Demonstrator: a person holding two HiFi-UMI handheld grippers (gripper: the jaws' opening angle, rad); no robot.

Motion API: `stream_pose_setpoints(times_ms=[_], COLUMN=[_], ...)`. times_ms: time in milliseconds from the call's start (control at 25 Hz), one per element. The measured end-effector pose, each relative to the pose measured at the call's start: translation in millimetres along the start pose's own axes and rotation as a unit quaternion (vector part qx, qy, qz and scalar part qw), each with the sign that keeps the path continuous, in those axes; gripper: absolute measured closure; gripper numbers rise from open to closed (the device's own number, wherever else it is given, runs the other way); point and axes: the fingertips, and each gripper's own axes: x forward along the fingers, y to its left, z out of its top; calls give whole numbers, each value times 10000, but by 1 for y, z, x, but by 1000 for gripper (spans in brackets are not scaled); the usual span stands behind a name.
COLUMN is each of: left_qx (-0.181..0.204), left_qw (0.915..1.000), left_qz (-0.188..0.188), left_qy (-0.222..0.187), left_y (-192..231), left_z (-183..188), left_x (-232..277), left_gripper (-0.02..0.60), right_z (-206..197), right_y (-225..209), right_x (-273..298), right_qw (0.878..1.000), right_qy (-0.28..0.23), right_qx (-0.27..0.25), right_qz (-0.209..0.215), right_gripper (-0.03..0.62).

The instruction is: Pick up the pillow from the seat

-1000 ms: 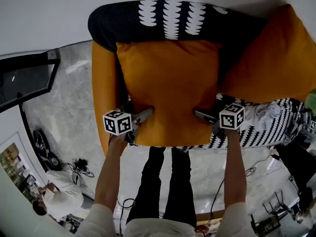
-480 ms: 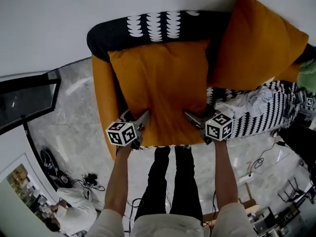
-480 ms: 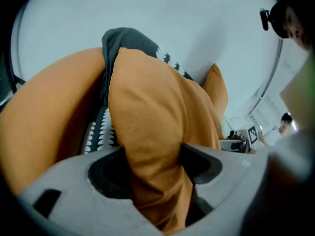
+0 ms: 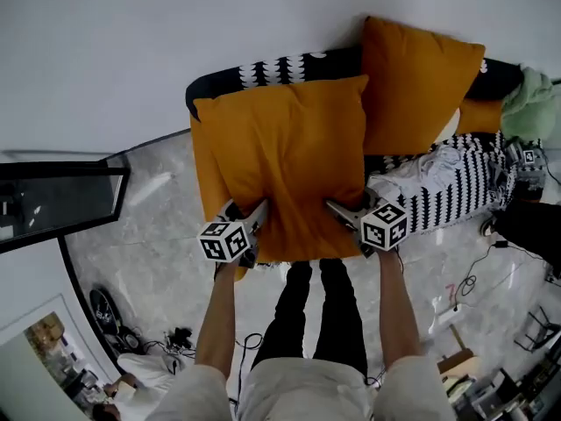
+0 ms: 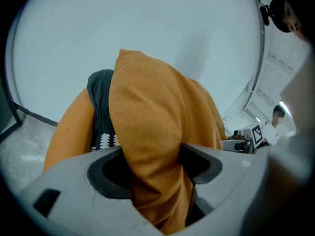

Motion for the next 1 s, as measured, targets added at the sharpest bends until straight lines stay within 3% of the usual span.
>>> stream_pose_setpoints(times_ms=[480,680,1000], left_qx=[656,812,909], left_qw=[9964,9932,9887], left_qz=[76,197,331], left_qy=[-526,-813,-1146], left_y=[-113,-162,-232], left_z=[22,-5,-80], left_x=[-112,-172,-255], left_gripper=[267,267,267], right_z=[26,7,-52], right_y=[104,153,221], right_x=[-117,-173,-261], right_qw=[9974,9947,9910], right_qy=[-664,-855,-978], right_qx=[-275,-498,-769], right_qz=[98,286,491], right_gripper=[339,339,339])
